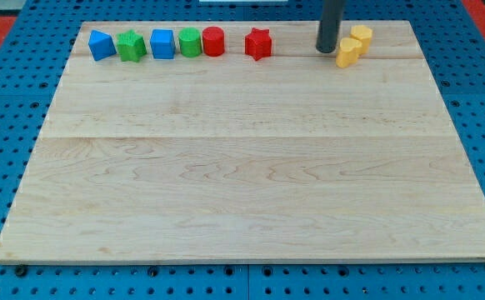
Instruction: Slide red star at the bottom of yellow heart
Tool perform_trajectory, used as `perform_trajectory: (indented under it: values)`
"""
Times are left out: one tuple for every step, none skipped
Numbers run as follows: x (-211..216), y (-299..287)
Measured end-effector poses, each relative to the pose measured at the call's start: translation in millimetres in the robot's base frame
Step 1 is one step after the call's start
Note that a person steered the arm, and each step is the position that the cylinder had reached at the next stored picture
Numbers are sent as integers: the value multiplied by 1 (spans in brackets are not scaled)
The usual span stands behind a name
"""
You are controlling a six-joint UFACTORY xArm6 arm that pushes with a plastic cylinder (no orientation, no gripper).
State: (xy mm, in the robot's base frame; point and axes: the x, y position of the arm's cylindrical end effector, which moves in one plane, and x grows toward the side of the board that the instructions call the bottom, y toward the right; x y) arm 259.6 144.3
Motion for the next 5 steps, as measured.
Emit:
perform_trajectory:
  values:
    - [16, 11]
    - [25, -1]
    - [9, -42]
    - [-18, -51]
    - [-11, -51]
